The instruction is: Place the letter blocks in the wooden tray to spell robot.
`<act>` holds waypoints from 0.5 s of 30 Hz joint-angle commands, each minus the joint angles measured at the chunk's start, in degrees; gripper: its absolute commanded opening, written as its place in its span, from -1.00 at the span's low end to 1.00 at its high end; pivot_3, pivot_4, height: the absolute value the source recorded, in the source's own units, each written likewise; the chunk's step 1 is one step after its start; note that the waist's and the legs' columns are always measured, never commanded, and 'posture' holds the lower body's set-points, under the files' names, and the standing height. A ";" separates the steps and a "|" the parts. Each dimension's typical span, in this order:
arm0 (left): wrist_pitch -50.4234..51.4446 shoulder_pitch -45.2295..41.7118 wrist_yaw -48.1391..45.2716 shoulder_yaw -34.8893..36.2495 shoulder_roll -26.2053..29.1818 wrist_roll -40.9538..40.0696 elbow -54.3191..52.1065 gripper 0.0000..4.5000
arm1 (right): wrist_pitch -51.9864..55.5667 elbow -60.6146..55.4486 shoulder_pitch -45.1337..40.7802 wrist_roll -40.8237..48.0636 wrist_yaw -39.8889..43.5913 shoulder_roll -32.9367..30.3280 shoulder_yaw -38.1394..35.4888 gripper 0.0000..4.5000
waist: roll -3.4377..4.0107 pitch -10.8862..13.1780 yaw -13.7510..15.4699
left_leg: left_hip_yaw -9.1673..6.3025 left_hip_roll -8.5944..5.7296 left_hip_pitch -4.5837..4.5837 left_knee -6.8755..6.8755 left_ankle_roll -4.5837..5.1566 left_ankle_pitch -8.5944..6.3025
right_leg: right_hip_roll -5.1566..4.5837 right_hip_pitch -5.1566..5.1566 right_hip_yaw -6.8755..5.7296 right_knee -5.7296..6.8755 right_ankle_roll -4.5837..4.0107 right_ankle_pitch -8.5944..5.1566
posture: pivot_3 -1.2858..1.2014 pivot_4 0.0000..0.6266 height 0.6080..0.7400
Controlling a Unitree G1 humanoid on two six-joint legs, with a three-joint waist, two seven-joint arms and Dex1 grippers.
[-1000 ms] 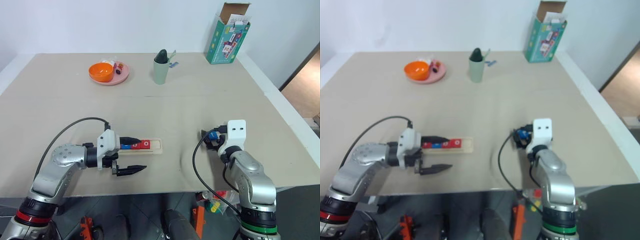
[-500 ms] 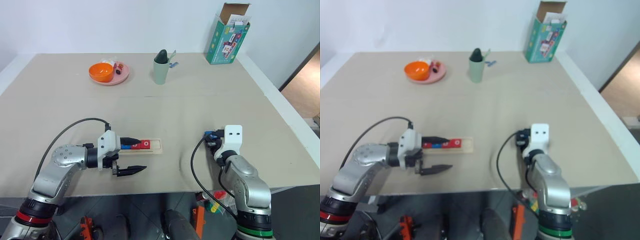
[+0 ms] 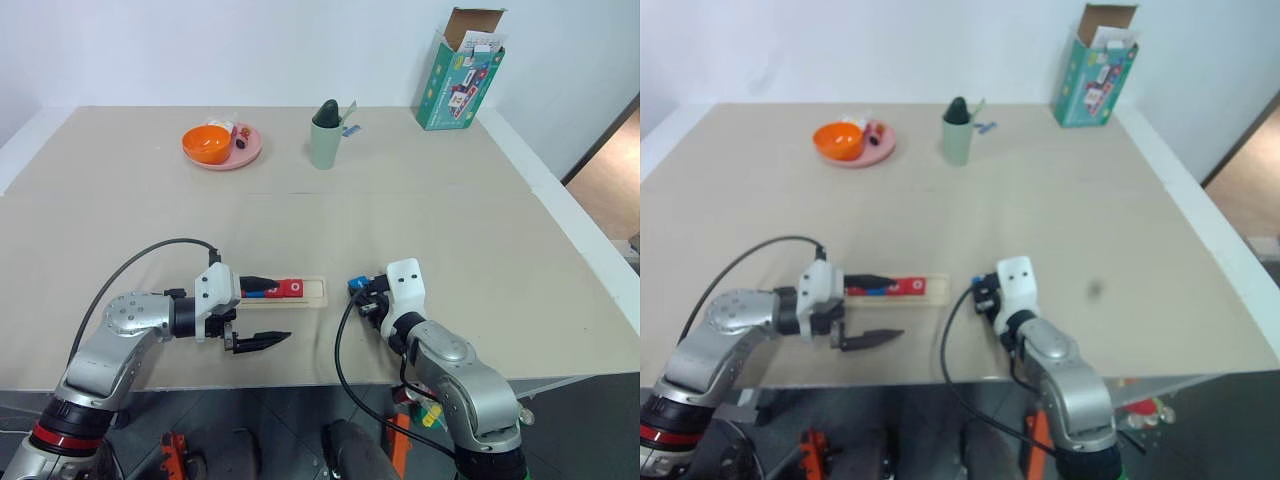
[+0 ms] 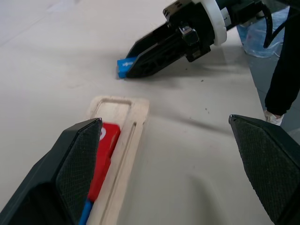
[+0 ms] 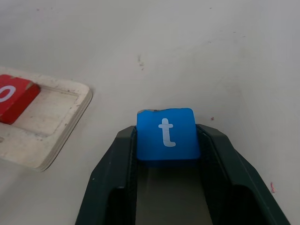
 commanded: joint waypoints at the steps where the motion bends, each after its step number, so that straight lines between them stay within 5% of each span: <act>1: -0.58 0.15 0.24 0.80 0.19 -0.33 -1.00 1.00 | 0.11 -0.38 -1.98 0.37 0.16 0.03 0.78 -0.46 | 0.00 0.00 -0.01 | 0.00 0.00 0.00 0.00 0.00 0.00 | 0.00 0.00 -0.01 0.00 0.01 0.00 | 0.03 -0.52 1.00; 15: -0.61 0.44 0.36 1.60 1.02 -0.16 -1.24 1.00 | 1.65 3.01 -4.13 -0.08 -2.29 1.57 0.15 -0.46 | -0.01 0.00 -0.01 | -0.06 0.04 -0.01 -0.04 0.00 0.00 | 0.05 -0.01 -0.08 0.02 0.08 0.03 | 0.03 -0.52 1.00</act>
